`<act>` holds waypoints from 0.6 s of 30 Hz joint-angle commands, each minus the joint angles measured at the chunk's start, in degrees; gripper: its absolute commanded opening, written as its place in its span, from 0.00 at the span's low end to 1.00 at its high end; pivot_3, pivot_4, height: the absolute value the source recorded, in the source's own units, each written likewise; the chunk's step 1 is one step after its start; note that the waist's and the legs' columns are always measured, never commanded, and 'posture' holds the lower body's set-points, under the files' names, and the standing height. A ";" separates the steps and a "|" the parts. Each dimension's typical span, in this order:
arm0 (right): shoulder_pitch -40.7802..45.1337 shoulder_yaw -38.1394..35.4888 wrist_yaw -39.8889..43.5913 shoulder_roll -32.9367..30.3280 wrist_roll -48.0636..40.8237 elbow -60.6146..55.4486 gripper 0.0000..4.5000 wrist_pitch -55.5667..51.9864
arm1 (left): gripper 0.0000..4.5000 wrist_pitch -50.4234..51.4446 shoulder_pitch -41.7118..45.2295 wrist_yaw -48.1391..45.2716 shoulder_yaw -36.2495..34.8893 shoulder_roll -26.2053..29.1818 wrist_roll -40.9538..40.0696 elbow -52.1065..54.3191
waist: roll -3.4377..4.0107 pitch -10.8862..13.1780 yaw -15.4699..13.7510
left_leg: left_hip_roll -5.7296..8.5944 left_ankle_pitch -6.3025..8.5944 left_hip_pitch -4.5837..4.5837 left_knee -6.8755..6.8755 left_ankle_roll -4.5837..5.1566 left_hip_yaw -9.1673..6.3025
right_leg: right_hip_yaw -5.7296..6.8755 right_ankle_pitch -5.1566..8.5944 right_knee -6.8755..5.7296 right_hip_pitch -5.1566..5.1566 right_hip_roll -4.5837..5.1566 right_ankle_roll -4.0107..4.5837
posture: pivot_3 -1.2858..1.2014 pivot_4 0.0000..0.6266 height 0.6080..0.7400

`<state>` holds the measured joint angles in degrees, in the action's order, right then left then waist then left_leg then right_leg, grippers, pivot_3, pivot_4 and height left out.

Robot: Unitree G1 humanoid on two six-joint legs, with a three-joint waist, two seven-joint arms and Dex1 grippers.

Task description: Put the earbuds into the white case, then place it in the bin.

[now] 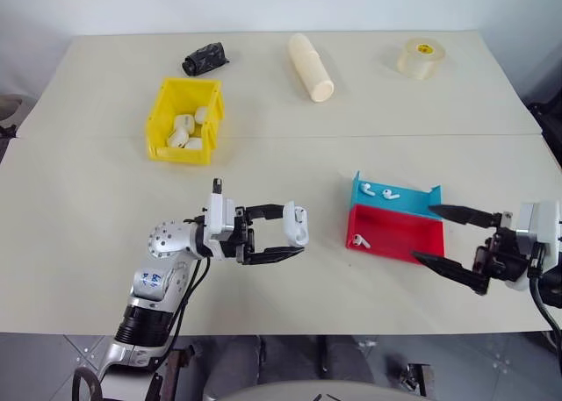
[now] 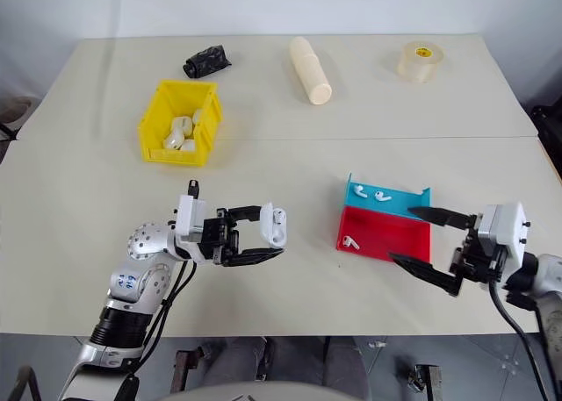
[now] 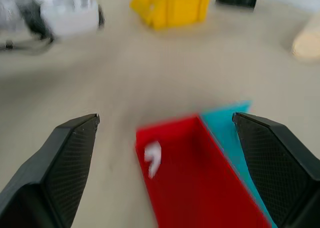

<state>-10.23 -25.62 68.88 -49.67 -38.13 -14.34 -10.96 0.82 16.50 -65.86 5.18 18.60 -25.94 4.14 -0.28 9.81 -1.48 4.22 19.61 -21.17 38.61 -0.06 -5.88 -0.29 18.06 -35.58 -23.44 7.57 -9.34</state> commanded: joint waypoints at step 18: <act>50.81 36.56 -1.00 -9.88 27.45 18.70 0.99 -21.62 | 0.61 -2.20 1.84 4.53 4.33 -2.51 2.08 1.31 | 0.09 0.04 0.01 | 0.05 0.01 -0.18 -0.01 -0.02 -0.06 | 0.06 0.00 0.10 -0.15 0.13 0.00 | 0.52 0.24 1.00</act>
<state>37.66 8.56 66.93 -59.76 -14.08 2.17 -31.40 -0.47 17.55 -61.68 9.21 16.56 -23.88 4.11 -0.19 9.84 -1.47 4.29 19.64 -21.35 38.63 -0.05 -5.91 -0.24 18.06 -35.47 -23.61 7.72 -9.34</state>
